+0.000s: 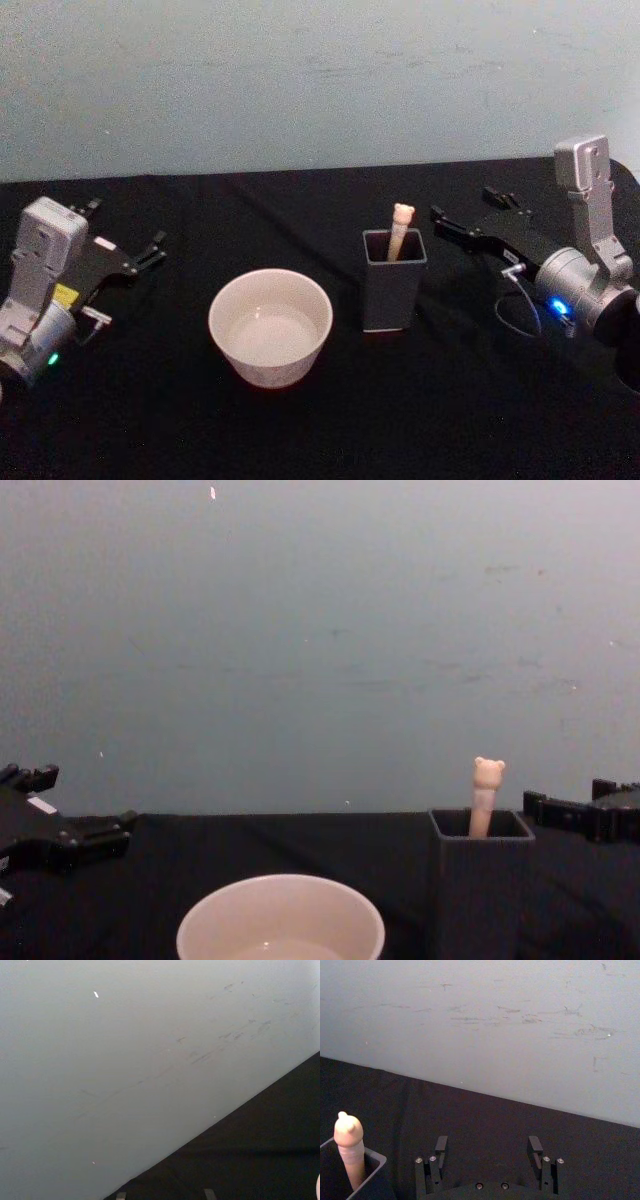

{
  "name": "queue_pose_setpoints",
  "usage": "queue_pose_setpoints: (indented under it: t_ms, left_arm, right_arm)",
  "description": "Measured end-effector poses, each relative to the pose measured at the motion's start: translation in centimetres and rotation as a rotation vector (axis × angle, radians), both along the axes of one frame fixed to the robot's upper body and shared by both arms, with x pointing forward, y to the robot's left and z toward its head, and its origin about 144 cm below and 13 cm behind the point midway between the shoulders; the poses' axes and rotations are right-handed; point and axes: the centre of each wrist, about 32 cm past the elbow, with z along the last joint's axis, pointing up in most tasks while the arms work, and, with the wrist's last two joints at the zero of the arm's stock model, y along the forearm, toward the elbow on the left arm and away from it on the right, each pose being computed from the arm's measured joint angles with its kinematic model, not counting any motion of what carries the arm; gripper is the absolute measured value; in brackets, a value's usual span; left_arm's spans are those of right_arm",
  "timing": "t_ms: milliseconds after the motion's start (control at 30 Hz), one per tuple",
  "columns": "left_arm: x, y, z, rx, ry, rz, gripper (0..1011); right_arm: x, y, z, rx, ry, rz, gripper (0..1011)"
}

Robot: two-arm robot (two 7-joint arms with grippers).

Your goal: Pick up the stirring spoon with one hand, stir inside the cup, then place it back in its original position.

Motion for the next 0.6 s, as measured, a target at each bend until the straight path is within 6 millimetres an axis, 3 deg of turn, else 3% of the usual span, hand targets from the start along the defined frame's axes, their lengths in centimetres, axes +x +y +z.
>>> queue_pose_setpoints:
  t_ms: [600]
  left_arm:
    - [0.00,0.00,0.00,0.000,0.000,0.000,1001]
  right_arm:
    - [0.00,0.00,0.01,0.000,0.000,0.000,1003]
